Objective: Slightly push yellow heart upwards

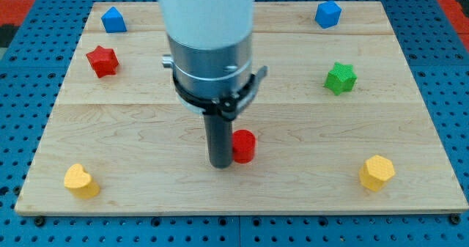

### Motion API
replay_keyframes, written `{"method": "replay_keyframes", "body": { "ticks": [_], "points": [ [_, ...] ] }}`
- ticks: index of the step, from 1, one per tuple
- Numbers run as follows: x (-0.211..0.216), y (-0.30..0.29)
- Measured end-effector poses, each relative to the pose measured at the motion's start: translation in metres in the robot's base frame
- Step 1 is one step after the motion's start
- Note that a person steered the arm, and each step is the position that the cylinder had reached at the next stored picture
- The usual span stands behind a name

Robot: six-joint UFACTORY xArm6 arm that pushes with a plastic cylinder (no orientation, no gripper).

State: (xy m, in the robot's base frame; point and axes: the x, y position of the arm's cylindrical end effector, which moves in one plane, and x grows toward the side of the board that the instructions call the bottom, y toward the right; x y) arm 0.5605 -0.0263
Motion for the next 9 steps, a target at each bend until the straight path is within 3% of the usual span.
{"method": "replay_keyframes", "body": {
  "ticks": [1,3,4,5,6,8,9],
  "points": [
    [0.054,-0.058],
    [0.057,-0.188],
    [0.026,-0.214],
    [0.012,-0.201],
    [0.029,-0.225],
    [0.047,-0.170],
    [0.032,-0.157]
  ]
}}
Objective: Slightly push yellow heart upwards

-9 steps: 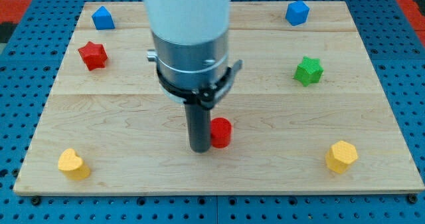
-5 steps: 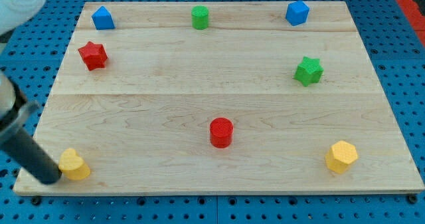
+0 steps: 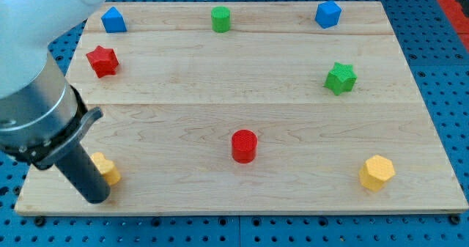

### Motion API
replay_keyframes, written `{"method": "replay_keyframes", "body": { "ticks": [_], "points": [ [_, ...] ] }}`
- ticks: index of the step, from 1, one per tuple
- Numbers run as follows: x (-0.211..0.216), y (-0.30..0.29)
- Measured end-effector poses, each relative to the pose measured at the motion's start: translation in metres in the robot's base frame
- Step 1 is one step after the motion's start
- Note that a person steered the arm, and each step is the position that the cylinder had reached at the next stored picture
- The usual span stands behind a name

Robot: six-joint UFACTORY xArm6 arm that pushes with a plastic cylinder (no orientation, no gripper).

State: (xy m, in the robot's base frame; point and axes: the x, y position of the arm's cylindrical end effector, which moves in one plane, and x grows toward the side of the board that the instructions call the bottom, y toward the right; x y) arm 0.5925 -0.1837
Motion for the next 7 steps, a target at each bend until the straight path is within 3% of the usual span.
{"method": "replay_keyframes", "body": {
  "ticks": [1,3,4,6,7],
  "points": [
    [-0.020,-0.019],
    [-0.026,0.055],
    [-0.011,-0.014],
    [-0.027,0.046],
    [-0.029,-0.003]
  ]
}}
